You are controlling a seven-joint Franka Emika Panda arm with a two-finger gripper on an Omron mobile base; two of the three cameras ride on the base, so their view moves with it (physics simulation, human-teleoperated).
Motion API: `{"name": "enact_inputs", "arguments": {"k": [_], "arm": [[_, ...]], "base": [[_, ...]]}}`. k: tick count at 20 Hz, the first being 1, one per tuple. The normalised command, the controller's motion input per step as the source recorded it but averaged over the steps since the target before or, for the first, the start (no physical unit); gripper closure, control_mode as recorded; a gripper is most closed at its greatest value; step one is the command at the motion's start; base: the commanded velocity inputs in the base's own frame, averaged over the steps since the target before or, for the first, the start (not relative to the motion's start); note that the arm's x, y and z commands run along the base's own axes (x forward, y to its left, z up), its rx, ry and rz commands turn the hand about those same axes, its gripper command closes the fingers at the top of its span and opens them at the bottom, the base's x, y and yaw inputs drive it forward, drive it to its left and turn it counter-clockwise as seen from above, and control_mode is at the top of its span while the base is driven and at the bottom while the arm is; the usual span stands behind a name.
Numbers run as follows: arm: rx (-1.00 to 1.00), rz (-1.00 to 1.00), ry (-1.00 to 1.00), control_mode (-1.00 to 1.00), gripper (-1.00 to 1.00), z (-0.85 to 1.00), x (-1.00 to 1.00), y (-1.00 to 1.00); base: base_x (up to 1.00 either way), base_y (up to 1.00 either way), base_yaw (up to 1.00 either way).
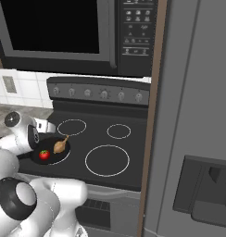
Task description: Place the pan on the front left burner on the stove. Then place the tomato and the onion in the pan and turn on the front left burner.
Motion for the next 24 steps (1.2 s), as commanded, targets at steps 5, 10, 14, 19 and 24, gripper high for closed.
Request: {"name": "enact_inputs", "arguments": {"k": [5,10,14,19,24], "arm": [[0.0,0.0,-0.01,-1.0,-1.0,0.3,0.43,0.1],[0.0,0.0,0.0,-1.0,-1.0,0.26,0.29,0.21],[0.0,0.0,0.0,-1.0,-1.0,0.11,0.32,0.24],[0.0,0.0,-0.01,-1.0,-1.0,0.15,0.37,0.1],[0.0,0.0,-0.02,-1.0,-1.0,0.13,0.28,0.0]], "base": [[0.0,0.0,0.0],[0.0,0.0,0.0],[0.0,0.0,0.0],[0.0,0.0,0.0],[0.0,0.0,0.0]]}}
